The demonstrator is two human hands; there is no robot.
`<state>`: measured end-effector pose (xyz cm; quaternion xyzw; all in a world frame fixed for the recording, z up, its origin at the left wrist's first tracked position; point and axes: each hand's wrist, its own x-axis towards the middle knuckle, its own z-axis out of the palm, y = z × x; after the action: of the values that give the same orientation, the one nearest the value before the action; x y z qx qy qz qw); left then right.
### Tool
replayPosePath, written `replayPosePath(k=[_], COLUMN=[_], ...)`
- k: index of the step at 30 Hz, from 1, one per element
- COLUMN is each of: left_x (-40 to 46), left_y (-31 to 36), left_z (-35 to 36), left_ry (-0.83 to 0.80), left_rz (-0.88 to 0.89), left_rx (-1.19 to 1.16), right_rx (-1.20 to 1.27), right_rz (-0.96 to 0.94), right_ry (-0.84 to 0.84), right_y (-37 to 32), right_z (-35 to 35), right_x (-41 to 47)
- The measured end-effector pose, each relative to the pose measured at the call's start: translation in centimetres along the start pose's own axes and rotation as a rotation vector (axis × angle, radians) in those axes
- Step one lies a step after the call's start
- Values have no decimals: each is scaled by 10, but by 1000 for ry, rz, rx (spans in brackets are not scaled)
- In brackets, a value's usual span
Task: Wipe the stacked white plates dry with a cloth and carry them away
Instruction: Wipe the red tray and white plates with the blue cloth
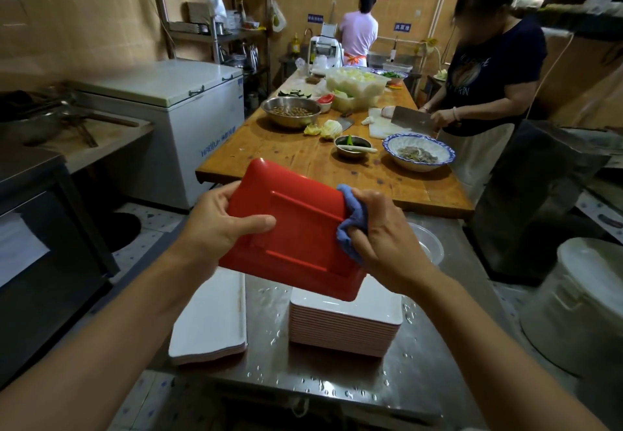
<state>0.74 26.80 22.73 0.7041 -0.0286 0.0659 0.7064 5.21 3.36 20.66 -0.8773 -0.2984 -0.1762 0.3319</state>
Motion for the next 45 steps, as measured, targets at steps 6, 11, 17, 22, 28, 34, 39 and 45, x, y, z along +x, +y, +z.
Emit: replayPosePath(k=[6, 11, 17, 22, 28, 34, 39, 45], left_x=[-1, 3, 6, 1, -1, -9, -17, -30], left_y=[-12, -20, -26, -27, -30, -33, -38, -44], left_z=[-1, 1, 6, 22, 31, 25, 6, -26], left_ry=[87, 179, 221, 247, 271, 309, 353, 391], left_rz=[-172, -310, -488, -612, -613, -518, -455, -458], left_rx=[-185, -290, -375, -462, -586, -664, -586, -566], right_rx=[228, 136, 52, -177, -151, -56, -64, 132], right_rz=[41, 67, 77, -39, -119, 6, 82, 232], right_ry=[-10, 12, 84, 135, 62, -54, -100, -49], right_y=[10, 13, 14, -8, -53, -72, -53, -24], right_z=[5, 17, 36, 62, 100, 108, 101, 103], right_x=[-2, -25, -51, -52, -47, -25, -1, 6])
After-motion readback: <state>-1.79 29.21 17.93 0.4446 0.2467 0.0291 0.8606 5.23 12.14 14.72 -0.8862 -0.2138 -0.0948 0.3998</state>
